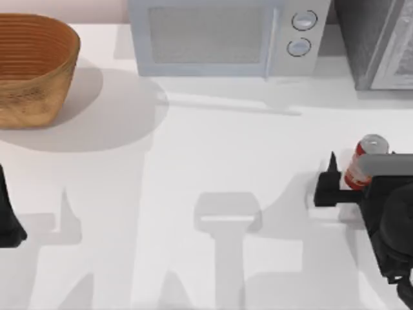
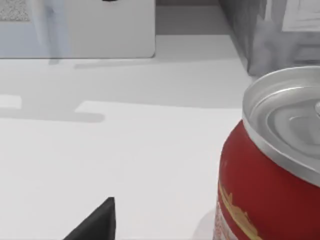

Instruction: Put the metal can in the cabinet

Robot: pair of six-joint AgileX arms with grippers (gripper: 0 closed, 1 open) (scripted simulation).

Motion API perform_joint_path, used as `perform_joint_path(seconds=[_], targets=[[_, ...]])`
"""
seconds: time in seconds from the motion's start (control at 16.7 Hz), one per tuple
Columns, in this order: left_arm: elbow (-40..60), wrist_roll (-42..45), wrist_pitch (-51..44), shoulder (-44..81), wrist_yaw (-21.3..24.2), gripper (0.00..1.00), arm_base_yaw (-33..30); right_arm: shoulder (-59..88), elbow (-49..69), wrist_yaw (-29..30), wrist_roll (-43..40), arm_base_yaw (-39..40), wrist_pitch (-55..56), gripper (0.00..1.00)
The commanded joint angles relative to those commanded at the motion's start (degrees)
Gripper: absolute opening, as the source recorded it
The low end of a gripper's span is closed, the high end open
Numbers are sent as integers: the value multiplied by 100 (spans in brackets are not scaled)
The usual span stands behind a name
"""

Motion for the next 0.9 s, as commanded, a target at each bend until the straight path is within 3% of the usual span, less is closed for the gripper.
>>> perform_joint_path(seconds=[0.48,0.9], targets=[[0,0,0,0,0,100,0,75,322,-181,-45,-187,-226,100],[0,0,0,0,0,100,0,75,322,-181,-45,-187,-226,47]])
